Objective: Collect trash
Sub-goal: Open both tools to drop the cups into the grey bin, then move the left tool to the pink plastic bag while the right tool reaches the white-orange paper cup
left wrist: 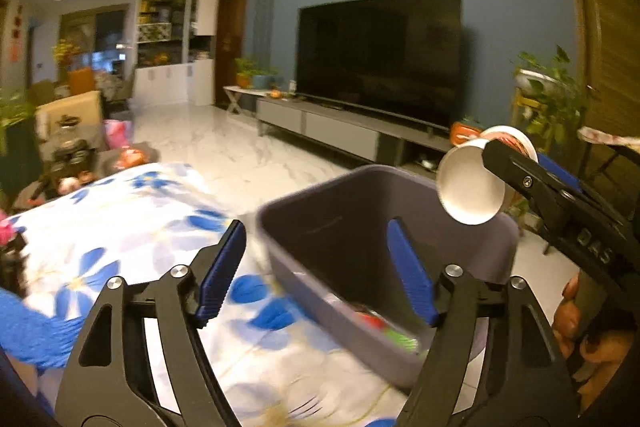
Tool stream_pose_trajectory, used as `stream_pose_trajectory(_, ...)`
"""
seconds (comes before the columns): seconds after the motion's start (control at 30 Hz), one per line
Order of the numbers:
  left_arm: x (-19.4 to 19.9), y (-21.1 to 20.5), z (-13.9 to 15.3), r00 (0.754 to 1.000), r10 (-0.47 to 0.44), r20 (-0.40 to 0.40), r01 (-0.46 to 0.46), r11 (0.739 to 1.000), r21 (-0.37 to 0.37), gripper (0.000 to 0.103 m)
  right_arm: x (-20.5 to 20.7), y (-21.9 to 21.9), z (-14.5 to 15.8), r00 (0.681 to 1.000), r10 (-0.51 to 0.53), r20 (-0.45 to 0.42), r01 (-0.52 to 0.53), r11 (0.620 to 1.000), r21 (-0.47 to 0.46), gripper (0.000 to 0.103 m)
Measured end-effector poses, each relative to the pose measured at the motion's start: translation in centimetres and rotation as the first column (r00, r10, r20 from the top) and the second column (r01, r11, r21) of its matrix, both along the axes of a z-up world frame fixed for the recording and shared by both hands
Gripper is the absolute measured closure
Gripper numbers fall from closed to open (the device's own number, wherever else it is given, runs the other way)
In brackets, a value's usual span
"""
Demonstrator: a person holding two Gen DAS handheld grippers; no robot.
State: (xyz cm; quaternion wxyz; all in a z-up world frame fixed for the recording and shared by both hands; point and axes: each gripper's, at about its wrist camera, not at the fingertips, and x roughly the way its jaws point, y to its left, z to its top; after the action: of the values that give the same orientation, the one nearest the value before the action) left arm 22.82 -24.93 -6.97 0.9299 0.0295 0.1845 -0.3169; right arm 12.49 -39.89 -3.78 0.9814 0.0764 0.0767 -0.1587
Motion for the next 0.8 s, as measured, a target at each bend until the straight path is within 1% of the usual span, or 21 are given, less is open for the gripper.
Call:
stream_pose_trajectory(0.1, -1.0, 2.6, 0.5, 0.996, 0.081, 0.028, -0.080, 0.997, -0.022, 0.020, 0.4, 0.4, 0.0, 1.000, 0.007, -0.004, -0.007, 1.000, -0.004, 0.018)
stream_pose_trajectory(0.17, -1.6, 4.5, 0.7, 0.990, 0.135, 0.033, -0.134, 0.990, -0.043, 0.018, 0.5, 0.7, 0.0, 1.000, 0.008, -0.005, -0.008, 1.000, -0.011, 0.015)
stream_pose_trajectory(0.23, -2.1, 6.3, 0.8, 0.981, 0.190, 0.028, -0.188, 0.980, -0.059, 0.016, 0.3, 1.0, 0.2, 1.000, 0.003, -0.003, -0.003, 1.000, -0.020, 0.014)
stream_pose_trajectory(0.3, -2.7, 7.7, 0.9, 0.971, 0.239, 0.028, -0.237, 0.969, -0.064, 0.015, -0.1, 1.3, 0.4, 1.000, 0.004, 0.004, -0.004, 1.000, -0.024, 0.014)
stream_pose_trajectory(0.4, -3.8, 10.2, 0.9, 0.942, 0.331, 0.048, -0.328, 0.942, -0.066, 0.011, -1.3, 2.2, 0.9, 1.000, 0.002, 0.019, -0.002, 0.999, -0.046, 0.013)
stream_pose_trajectory(0.5, -4.5, 11.9, 0.9, 0.927, 0.372, 0.041, -0.369, 0.927, -0.069, 0.009, -2.3, 3.1, 1.1, 1.000, -0.001, 0.030, 0.003, 0.998, -0.069, 0.009)
stream_pose_trajectory(0.6, -5.1, 13.8, 0.9, 0.912, 0.409, 0.020, -0.407, 0.911, -0.074, 0.009, -3.5, 4.7, 1.2, 0.999, 0.030, 0.033, -0.027, 0.997, -0.073, 0.009)
stream_pose_trajectory(0.8, -6.7, 18.2, 0.0, 0.869, 0.494, -0.009, -0.494, 0.868, -0.060, 0.009, -4.1, 8.3, 0.7, 0.994, 0.112, 0.008, -0.111, 0.991, -0.068, 0.009)
